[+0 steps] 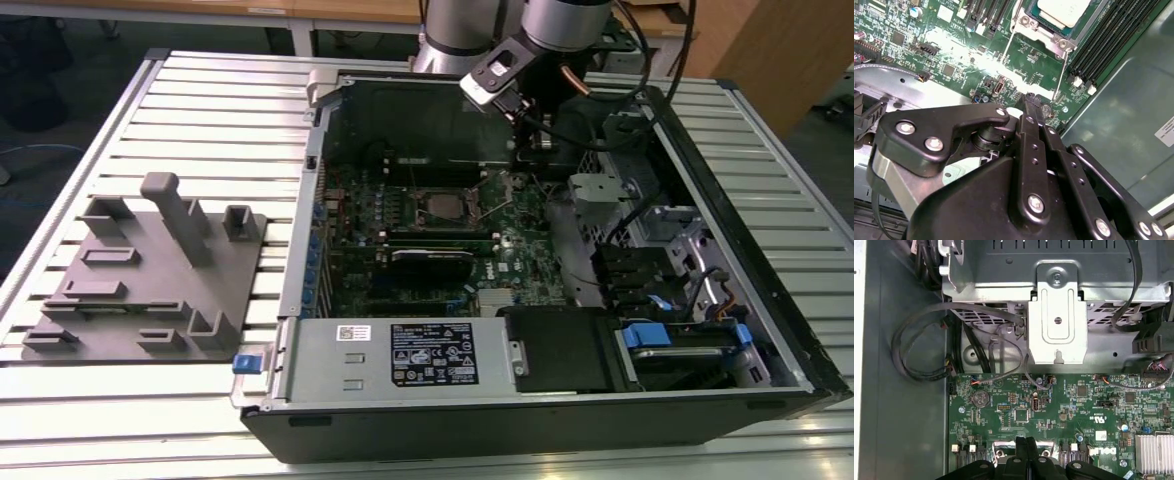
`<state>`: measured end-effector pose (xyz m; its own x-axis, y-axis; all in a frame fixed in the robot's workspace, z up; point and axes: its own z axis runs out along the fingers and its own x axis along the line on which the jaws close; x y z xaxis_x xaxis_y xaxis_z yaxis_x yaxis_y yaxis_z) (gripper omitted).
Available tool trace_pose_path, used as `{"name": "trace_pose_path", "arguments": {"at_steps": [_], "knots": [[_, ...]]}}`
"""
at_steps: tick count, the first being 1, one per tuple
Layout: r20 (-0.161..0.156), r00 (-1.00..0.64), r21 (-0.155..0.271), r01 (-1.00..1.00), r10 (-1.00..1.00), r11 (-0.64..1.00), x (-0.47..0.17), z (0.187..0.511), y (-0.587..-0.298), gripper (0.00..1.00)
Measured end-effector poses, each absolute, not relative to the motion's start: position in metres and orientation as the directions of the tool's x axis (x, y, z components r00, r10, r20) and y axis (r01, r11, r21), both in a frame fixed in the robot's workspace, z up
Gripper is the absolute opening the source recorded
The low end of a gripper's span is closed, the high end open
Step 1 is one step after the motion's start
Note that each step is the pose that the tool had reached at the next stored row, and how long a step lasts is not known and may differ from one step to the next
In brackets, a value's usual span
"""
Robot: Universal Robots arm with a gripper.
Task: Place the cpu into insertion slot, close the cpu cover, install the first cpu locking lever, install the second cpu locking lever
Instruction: 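Close the cpu cover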
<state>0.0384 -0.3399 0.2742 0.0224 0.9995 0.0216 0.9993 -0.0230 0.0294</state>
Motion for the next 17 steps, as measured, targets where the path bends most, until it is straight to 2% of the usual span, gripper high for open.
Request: {"name": "trace_pose_path", "arguments": {"at_steps": [17], "knots": [[0.022, 0.023, 0.029, 0.999, 1.000, -0.023, 0.050, 0.267, -0.340, 0.11]]}}
